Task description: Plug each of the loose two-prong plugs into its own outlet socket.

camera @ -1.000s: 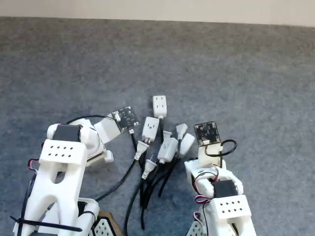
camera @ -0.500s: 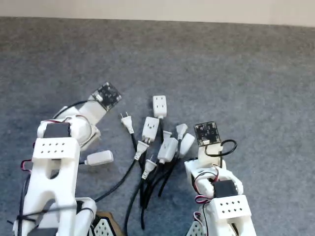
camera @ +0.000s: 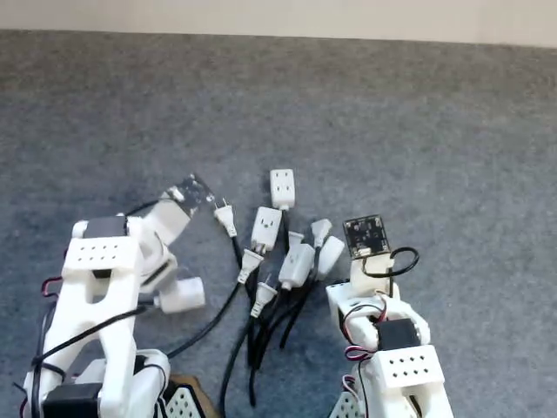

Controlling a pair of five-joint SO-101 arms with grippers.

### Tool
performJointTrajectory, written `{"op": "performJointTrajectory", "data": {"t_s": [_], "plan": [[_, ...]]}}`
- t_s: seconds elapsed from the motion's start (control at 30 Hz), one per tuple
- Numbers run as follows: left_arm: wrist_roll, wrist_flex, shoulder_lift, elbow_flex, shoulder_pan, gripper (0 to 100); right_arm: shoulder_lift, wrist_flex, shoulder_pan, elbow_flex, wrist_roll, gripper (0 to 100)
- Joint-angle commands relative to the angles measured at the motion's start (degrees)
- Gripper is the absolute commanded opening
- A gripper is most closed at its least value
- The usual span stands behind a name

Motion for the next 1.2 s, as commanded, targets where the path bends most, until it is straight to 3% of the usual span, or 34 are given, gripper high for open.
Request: {"op": "performJointTrajectory", "data": {"t_s": [0.0,0.23,0.37,0.5,0.63,0.83,1.03,1.17], "plan": [[0.00,7.12,0.13,-2.86,2.07,25,-0.75,0.57,-0.75,-2.07,0.53,5.6],[1.23,8.44,0.13,-9.54,0.84,25,-0.75,1.54,-0.75,-2.59,1.05,5.6],[13.63,7.12,0.57,-17.19,-0.31,25,-0.75,5.85,-0.75,-7.60,4.13,5.6],[29.01,0.44,0.84,-20.00,-3.21,25,0.31,9.71,-2.68,-14.55,4.22,5.6],[39.56,-8.09,4.44,-17.45,-4.88,25,10.15,14.90,-7.34,-26.59,3.52,5.6],[48.44,-21.45,16.31,-14.55,-5.32,25,35.65,16.40,-12.79,-43.91,-4.22,5.6],[48.88,-28.04,23.08,-14.81,-9.19,25,54.20,8.92,-22.99,-49.98,-13.71,5.6],[48.97,-28.40,23.25,-14.64,-11.38,25,60.00,3.21,-30.37,-50.42,-25.93,5.6]]}}
